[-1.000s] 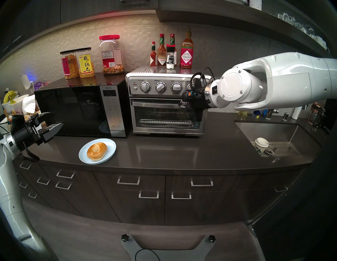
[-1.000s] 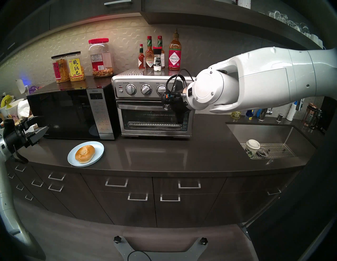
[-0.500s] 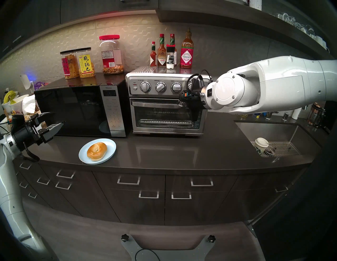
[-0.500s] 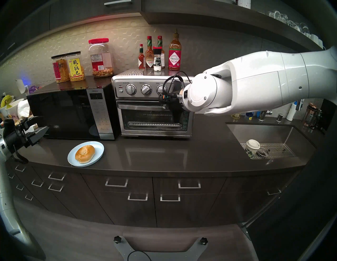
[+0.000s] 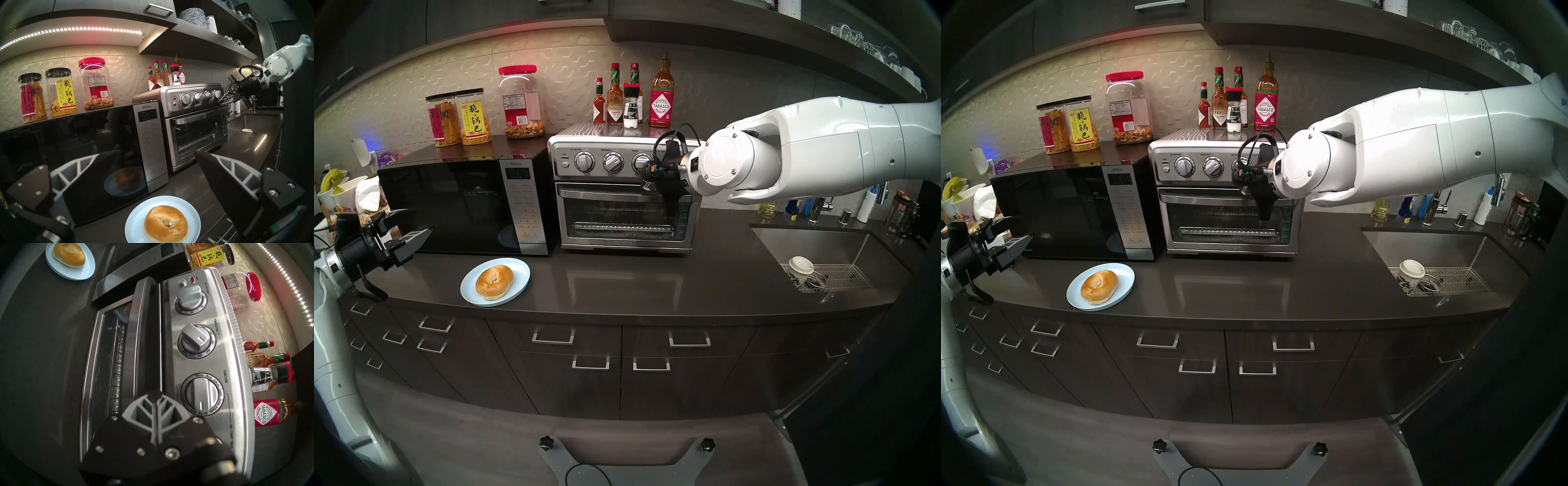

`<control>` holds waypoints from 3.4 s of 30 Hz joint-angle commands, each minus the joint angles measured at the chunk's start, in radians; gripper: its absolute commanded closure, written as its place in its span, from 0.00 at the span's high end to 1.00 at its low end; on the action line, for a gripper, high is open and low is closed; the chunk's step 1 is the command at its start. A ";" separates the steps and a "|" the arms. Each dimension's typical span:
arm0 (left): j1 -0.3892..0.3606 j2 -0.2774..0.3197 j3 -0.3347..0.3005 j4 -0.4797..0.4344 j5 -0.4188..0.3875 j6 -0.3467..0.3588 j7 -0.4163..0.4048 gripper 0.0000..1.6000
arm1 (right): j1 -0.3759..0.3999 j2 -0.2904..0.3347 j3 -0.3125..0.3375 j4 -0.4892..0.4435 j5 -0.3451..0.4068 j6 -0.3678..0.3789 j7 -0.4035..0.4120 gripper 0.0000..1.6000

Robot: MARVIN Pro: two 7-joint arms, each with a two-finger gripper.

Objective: Open the oven and place the bagel inside on the rack

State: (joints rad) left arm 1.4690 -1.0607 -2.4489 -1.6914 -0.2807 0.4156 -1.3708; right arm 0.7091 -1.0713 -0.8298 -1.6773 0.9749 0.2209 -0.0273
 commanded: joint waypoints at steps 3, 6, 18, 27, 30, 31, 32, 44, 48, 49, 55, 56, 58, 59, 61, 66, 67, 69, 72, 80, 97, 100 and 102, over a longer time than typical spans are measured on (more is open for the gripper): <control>-0.006 0.004 -0.003 -0.012 -0.004 -0.002 -0.002 1.00 | 0.003 -0.088 -0.019 0.111 -0.032 0.001 0.117 0.00; -0.006 0.003 -0.003 -0.012 -0.004 -0.002 -0.002 1.00 | -0.019 -0.112 -0.017 0.140 -0.034 0.000 0.132 0.00; -0.006 0.003 -0.003 -0.012 -0.004 -0.002 -0.002 1.00 | -0.049 -0.176 -0.039 0.245 -0.052 -0.031 0.271 0.00; -0.006 0.003 -0.003 -0.011 -0.003 -0.002 -0.002 1.00 | -0.055 -0.166 -0.059 0.233 -0.068 -0.060 0.333 0.00; -0.006 0.004 -0.003 -0.011 -0.003 -0.002 -0.002 1.00 | -0.072 -0.154 -0.060 0.214 -0.061 -0.059 0.316 0.00; -0.006 0.004 -0.003 -0.011 -0.003 -0.002 -0.002 1.00 | -0.075 -0.152 -0.063 0.207 -0.063 -0.058 0.312 0.00; -0.006 0.004 -0.003 -0.011 -0.003 -0.002 -0.002 1.00 | -0.082 -0.146 -0.062 0.199 -0.055 -0.056 0.310 0.00; -0.007 0.004 -0.003 -0.009 -0.002 -0.002 -0.003 1.00 | -0.139 -0.127 -0.083 0.140 -0.034 -0.039 0.210 0.00; -0.007 0.004 -0.003 -0.009 -0.002 -0.001 -0.003 1.00 | -0.152 -0.123 -0.098 0.127 -0.033 -0.034 0.175 0.00; -0.007 0.004 -0.003 -0.009 -0.002 -0.001 -0.003 1.00 | -0.153 -0.124 -0.103 0.124 -0.037 -0.031 0.165 0.00; -0.007 0.004 -0.003 -0.009 -0.002 -0.001 -0.003 1.00 | -0.143 -0.111 -0.122 0.101 -0.046 -0.020 0.137 0.00; -0.007 0.004 -0.003 -0.009 -0.002 -0.001 -0.003 1.00 | -0.140 -0.108 -0.125 0.095 -0.047 -0.019 0.137 0.00; -0.007 0.004 -0.003 -0.009 -0.002 -0.001 -0.003 1.00 | -0.133 -0.107 -0.132 0.085 -0.053 -0.015 0.134 0.00; -0.007 0.004 -0.003 -0.009 -0.002 -0.001 -0.003 1.00 | -0.130 -0.105 -0.134 0.080 -0.054 -0.014 0.132 0.00; -0.007 0.004 -0.003 -0.009 -0.001 -0.001 -0.003 1.00 | -0.123 -0.107 -0.138 0.072 -0.058 -0.013 0.133 0.00; -0.007 0.004 -0.003 -0.009 -0.001 -0.001 -0.003 1.00 | -0.106 -0.111 -0.147 0.039 -0.071 -0.009 0.144 0.00; -0.007 0.004 -0.003 -0.009 -0.001 -0.001 -0.003 1.00 | -0.106 -0.113 -0.151 0.035 -0.074 -0.009 0.149 0.00; -0.007 0.004 -0.003 -0.009 -0.001 -0.001 -0.003 1.00 | -0.105 -0.114 -0.157 0.026 -0.082 -0.007 0.148 0.00; -0.007 0.004 -0.003 -0.008 -0.001 -0.001 -0.003 1.00 | -0.106 -0.113 -0.162 0.016 -0.089 -0.004 0.143 0.00; -0.007 0.004 -0.002 -0.008 0.000 -0.001 -0.003 1.00 | -0.111 -0.115 -0.182 -0.013 -0.097 -0.001 0.122 0.00; -0.007 0.004 -0.002 -0.007 0.001 -0.001 -0.003 1.00 | -0.088 -0.094 -0.251 -0.099 -0.049 -0.014 0.024 0.00; -0.008 0.004 -0.002 -0.007 0.001 -0.001 -0.003 1.00 | -0.078 -0.089 -0.273 -0.116 -0.038 -0.020 -0.004 0.00; -0.008 0.004 -0.002 -0.007 0.001 -0.001 -0.003 1.00 | -0.073 -0.085 -0.282 -0.126 -0.038 -0.023 -0.031 0.00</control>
State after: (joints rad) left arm 1.4671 -1.0614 -2.4490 -1.6903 -0.2766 0.4159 -1.3725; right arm 0.7407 -1.1702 -0.9791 -1.7546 0.9084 0.1835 -0.0400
